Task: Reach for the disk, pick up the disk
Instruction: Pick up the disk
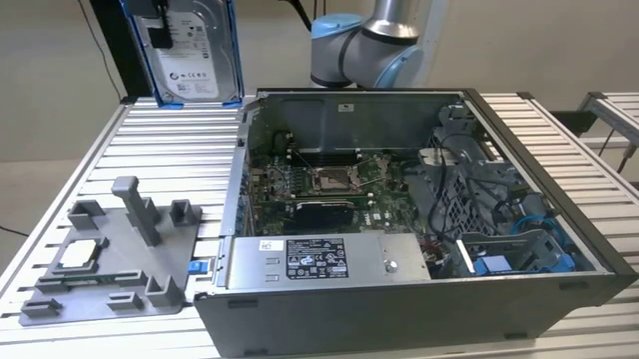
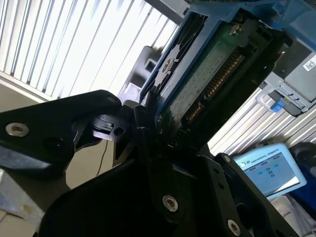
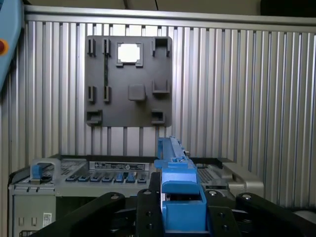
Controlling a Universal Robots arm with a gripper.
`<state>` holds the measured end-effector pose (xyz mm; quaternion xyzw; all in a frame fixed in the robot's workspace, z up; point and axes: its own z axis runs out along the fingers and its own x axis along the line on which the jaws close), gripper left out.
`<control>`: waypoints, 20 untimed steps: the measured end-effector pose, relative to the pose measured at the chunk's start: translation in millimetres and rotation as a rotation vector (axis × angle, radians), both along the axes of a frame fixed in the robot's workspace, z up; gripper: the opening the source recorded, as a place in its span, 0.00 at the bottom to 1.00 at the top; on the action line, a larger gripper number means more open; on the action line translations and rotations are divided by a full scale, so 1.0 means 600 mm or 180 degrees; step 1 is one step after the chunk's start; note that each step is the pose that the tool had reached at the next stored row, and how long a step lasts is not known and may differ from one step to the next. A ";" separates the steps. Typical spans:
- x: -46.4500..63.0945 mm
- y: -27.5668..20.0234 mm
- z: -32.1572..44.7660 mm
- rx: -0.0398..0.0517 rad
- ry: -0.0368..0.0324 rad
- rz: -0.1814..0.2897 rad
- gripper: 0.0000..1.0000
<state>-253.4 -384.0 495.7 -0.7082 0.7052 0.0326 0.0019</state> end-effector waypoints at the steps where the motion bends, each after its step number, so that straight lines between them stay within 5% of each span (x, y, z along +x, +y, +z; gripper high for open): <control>1: 0.005 0.0000 0.000 0.0000 0.0000 0.0000 0.00; 20: 0.095 0.0000 0.000 0.0000 0.0002 0.0000 0.00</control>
